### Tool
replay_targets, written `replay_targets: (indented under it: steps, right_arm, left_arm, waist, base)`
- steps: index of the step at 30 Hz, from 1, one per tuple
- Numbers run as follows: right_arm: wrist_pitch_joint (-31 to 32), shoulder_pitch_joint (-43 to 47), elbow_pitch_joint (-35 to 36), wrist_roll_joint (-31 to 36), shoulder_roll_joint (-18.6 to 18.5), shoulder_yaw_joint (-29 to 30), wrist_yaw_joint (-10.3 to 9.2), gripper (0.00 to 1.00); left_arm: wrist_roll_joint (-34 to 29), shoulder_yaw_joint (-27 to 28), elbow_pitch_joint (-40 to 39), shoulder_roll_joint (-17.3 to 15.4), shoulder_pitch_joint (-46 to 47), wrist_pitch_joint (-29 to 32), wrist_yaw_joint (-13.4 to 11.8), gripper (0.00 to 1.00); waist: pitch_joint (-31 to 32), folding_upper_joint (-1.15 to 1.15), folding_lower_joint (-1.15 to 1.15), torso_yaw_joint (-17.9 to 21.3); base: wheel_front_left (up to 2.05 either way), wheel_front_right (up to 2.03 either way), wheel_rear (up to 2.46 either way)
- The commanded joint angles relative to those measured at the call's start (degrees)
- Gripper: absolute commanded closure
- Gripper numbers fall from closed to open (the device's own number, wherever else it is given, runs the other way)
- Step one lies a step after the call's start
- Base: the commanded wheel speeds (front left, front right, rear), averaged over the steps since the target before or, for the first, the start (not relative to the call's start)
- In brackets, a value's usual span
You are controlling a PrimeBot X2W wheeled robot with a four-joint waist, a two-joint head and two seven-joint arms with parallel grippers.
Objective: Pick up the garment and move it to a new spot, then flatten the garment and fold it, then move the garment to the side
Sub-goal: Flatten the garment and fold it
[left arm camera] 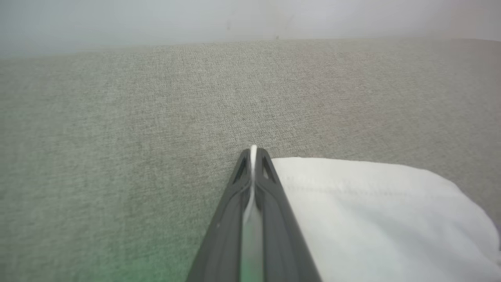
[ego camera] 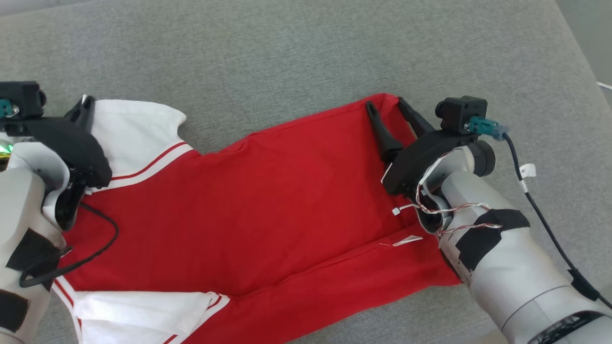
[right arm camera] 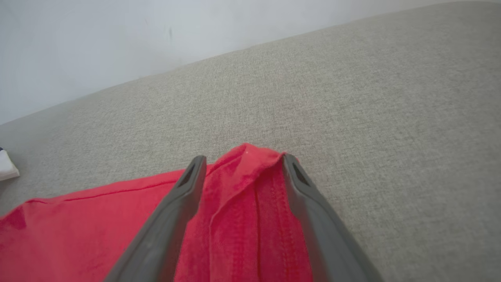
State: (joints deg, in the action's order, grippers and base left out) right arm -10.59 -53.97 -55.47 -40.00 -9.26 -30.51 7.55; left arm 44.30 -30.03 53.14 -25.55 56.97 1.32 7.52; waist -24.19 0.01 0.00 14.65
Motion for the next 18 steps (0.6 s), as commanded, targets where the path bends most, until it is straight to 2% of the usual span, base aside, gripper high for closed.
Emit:
replay_targets:
  steps: [1, 2, 11, 18]
  right_arm:
    - [-0.2, -1.0, -0.9, -0.2, -0.4, 0.1, -0.14, 0.91]
    - [-0.4, -1.4, -1.6, 0.0, -0.4, 0.0, -0.14, 1.00]
    - [-0.9, -2.1, -3.5, -1.8, -1.7, -0.8, -0.14, 1.00]
    - [0.9, 2.7, 2.6, -5.8, -5.8, -4.2, -0.14, 1.00]
  left_arm:
    - [0.3, -0.6, -0.3, 0.1, 0.7, -0.8, -0.1, 1.00]
    - [0.6, -1.0, -0.5, -0.1, 1.0, -1.2, -0.1, 1.00]
    - [3.6, -3.4, -1.5, -0.6, 0.8, -5.7, -0.1, 1.00]
    - [5.4, -5.7, -5.5, -0.4, -2.5, -10.7, -0.1, 1.00]
  waist:
    - [-0.1, -0.01, 0.00, -0.6]
    - [-0.1, -0.01, 0.00, -0.7]
    - [3.1, -0.01, 0.00, -2.0]
    - [8.1, -0.01, 0.00, -3.8]
  base:
    - [0.00, 0.00, 0.00]
    - [0.00, 0.00, 0.00]
    - [0.00, 0.00, 0.00]
    - [0.00, 0.00, 0.00]
